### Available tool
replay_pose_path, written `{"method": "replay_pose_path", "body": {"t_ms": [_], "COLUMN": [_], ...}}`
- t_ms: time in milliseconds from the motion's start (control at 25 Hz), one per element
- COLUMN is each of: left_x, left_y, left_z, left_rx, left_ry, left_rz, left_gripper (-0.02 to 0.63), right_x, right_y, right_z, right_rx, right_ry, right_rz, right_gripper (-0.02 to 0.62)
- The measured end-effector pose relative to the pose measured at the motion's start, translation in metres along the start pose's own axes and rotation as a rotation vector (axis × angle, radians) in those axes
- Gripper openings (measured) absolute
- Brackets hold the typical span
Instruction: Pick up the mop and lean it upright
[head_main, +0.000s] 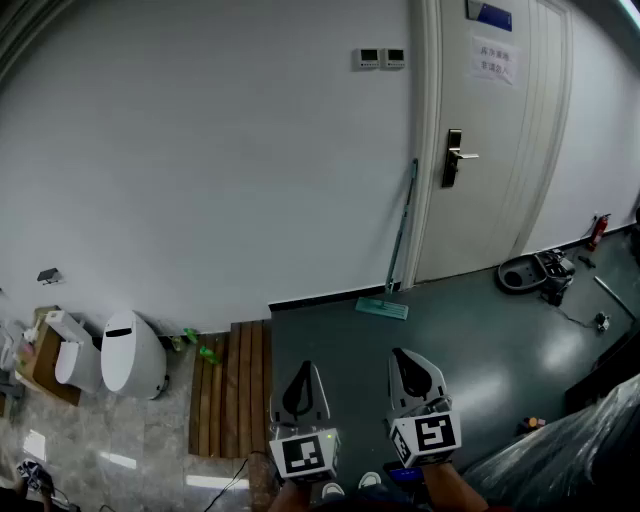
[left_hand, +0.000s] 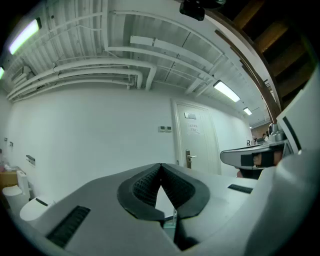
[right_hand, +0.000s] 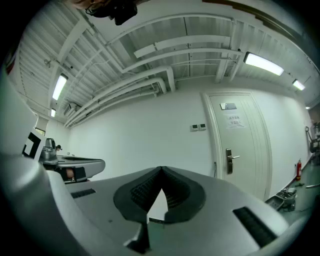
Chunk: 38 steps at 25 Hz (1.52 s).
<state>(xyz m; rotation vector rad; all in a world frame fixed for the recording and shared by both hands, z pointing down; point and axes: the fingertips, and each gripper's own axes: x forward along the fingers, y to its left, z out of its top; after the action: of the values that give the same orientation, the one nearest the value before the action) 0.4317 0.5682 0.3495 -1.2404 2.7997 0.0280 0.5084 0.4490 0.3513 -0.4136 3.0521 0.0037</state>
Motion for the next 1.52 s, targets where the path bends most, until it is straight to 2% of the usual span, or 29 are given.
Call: {"method": "replay_pose_path", "body": {"t_ms": [480, 840, 1040, 1240, 1520], "left_x": [0.033, 0.062, 0.098, 0.142, 0.214], "left_y": [-0.037, -0.031, -0.018, 0.000, 0.048], "left_z": [-0.009, -0.010, -0.023, -0.027, -0.033], "left_rx": [0.019, 0.030, 0.028, 0.018, -0.002], "left_ry": [0.001, 0.009, 0.009, 0.007, 0.005], "left_rz": [0.006, 0.029, 0.006, -0.007, -0.028], "left_gripper": [0.015, 0.015, 0.015, 0.015, 0.015], "right_x": [0.008, 0.038, 0.073, 0.119, 0.206], "right_y": [-0.053, -0.066, -0.070, -0.075, -0.071], "right_z": [-0.014, -0.020, -0.029, -0.031, -0.033], "right_rx": [0.041, 0.079, 0.103, 0.080, 0.069], "right_ry": [0.014, 0.009, -0.005, -0.007, -0.005], "right_rz": [-0.001, 0.016, 0.010, 0.004, -0.005], "right_gripper": [0.017, 0.017, 0.017, 0.017, 0.017]}}
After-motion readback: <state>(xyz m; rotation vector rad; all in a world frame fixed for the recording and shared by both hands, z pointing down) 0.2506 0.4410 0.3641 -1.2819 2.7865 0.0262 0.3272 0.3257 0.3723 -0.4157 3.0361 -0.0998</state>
